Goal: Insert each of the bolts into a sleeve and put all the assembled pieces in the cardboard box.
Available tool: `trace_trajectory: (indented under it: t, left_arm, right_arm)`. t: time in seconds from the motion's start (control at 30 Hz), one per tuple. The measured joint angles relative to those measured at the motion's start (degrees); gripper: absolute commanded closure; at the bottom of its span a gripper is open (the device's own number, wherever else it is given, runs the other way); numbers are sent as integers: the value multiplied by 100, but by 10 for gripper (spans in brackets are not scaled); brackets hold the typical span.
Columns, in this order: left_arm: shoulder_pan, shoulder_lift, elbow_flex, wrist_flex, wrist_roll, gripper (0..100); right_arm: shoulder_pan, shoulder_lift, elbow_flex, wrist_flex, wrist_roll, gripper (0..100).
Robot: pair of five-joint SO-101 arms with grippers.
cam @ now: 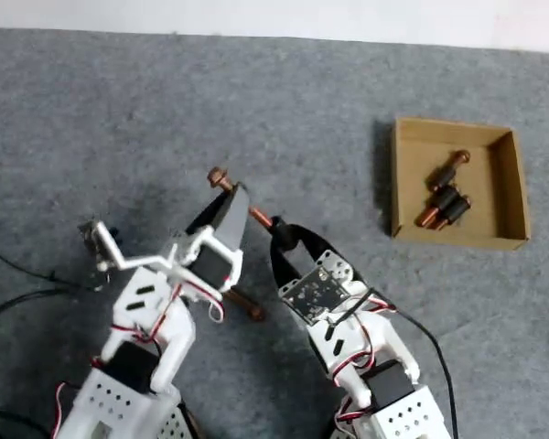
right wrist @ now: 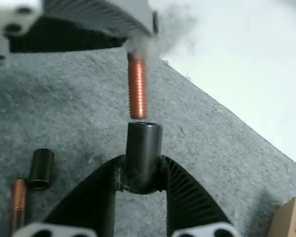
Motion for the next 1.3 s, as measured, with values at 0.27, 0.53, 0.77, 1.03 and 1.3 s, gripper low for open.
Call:
trace_trajectory:
  t: [0.27,0.53,0.77,1.03,1.3]
  left_arm:
    - [484,-1240,545,-141,9,993]
    - [158,-1248,545,-97,9,993]
    - [141,-1248,545,-79,9,993]
    - [53,-1257,545,448,18,993]
    - [53,-1257,545,633,-9,993]
  right_arm:
    - [9,0,0,9,0,993]
    - [9,-18,0,9,0,993]
    - [9,-18,0,-88,0,993]
    - [-114,-44,0,-132,0,993]
    - [-334,-53,0,-132,0,993]
